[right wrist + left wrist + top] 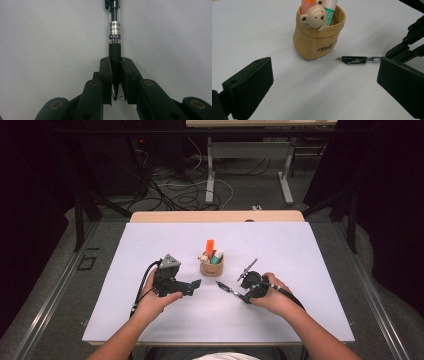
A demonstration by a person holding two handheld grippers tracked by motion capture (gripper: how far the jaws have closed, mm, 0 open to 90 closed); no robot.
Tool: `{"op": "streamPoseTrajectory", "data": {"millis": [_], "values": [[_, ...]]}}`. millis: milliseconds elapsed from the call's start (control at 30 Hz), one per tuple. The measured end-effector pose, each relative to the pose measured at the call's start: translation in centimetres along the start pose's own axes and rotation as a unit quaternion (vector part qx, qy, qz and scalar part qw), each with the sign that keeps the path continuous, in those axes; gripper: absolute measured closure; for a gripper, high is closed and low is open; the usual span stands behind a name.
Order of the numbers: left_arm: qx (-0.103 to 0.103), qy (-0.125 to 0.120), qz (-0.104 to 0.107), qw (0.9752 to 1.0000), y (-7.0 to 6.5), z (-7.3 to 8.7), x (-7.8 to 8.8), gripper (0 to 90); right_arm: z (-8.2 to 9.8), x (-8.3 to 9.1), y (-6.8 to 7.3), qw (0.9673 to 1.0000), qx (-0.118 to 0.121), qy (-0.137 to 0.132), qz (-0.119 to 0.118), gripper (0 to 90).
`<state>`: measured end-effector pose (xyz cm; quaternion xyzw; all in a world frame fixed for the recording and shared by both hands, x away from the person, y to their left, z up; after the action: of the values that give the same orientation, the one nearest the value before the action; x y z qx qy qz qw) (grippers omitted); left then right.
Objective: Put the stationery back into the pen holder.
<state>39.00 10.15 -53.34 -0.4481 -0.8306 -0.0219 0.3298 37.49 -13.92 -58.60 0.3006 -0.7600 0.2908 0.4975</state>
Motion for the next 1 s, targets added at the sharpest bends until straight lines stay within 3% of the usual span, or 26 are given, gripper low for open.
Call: {"op": "streamPoseTrajectory", "data": {"millis": [133,167,200,400,600,867,1000], "values": [[-0.002,0.003,0.001,1.0000,0.0,0.0,0.0,0.5,0.0,0.0,0.0,1.0000,0.009,-0.001,0.003,80.4],[-0.002,0.003,0.001,1.0000,0.0,0.0,0.0,0.5,0.1,0.2,0.0,0.9998,0.015,0.011,0.011,80.4],[-0.002,0.003,0.002,1.0000,0.0,0.0,0.0,0.5,0.0,0.0,0.1,0.9998,0.016,-0.006,0.005,80.4],[-0.003,0.005,0.001,1.0000,0.0,0.1,0.0,0.5,0.1,0.1,0.2,0.9988,0.041,-0.013,0.023,80.5],[-0.002,0.002,0.003,1.0000,0.0,0.1,-0.1,0.5,0.0,0.5,0.2,0.9977,0.049,-0.033,0.033,80.6],[-0.002,0.004,0.001,1.0000,0.1,0.1,0.0,0.7,-0.3,1.7,0.3,0.9906,0.088,-0.077,0.070,80.6],[-0.002,0.002,0.001,1.0000,0.1,0.0,0.1,1.0,-0.4,2.1,0.4,0.9849,0.115,-0.093,0.090,80.6]]}}
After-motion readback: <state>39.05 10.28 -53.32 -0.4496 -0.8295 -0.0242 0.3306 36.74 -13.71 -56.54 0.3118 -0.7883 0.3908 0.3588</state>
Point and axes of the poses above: each handheld gripper's, and its own axes: x roughly backward along the jaws, z roughly out of its underside, y roughly to its left, the point moved 6 cm from there along -x, roughly forward along the jaws, and after that the axes turned 12 degrees about z, right-handed, at the moved point
